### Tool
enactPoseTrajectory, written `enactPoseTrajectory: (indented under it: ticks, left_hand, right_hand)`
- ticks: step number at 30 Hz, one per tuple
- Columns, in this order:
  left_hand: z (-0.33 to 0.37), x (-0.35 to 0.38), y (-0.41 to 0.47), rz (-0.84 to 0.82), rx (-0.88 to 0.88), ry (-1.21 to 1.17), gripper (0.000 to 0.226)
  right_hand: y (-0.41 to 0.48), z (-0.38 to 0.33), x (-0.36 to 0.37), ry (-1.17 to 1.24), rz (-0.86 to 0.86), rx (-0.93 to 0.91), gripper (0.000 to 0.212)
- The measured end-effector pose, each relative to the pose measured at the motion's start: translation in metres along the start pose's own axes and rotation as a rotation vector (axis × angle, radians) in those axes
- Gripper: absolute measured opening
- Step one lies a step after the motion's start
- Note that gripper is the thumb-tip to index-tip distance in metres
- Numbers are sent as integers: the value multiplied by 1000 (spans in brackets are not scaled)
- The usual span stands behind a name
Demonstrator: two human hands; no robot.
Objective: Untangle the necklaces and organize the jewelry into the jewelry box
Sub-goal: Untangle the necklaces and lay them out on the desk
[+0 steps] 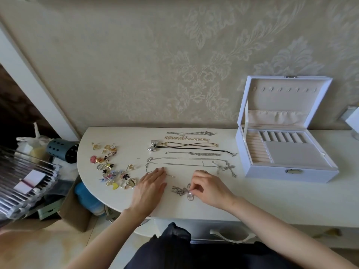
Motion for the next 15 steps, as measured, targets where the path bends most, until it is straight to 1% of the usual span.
enactPoseTrajectory:
  ticks: [1,3,6,7,9,10,11,13,15]
  left_hand:
    - [0,-1,1,11,-6,5,30]
    - [0,-3,2,4,-30,-7,37]
    - [-1,-7,2,36,-71,-50,40]
    - [3,-7,2,43,-56,-87,38]
    - [17,-8,5,32,38,-209,27]
    - [24,-6,6,3,80,-276,21]
    - [29,-1,8,-55,100,-313,22]
    - [36,13,12,-182,113,-324,33]
    - [38,18,13,-236,115,-338,28]
  right_hand:
    - [-1,1,0,0,-9,10,5]
    - [-2,3,0,20,-32,32,6]
    - [-1,10,3,124,-61,95,13]
    - [-1,14,3,185,-62,128,16]
    - [-2,21,1,335,-38,200,24]
    - [-3,24,0,413,-22,235,27]
    - [-5,27,-1,497,-12,266,29]
    - [-8,31,-2,666,4,300,29]
    - [-11,34,-4,787,27,318,27]
Point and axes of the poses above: each hand's wrist, its own y-axis towards the middle knuckle, its own x-axis out of the palm, z = x × y, the point moved 10 cm from there along y, towards the middle knuckle, and after that the axes turned 10 degrees about -z, right-handed, at the moved point
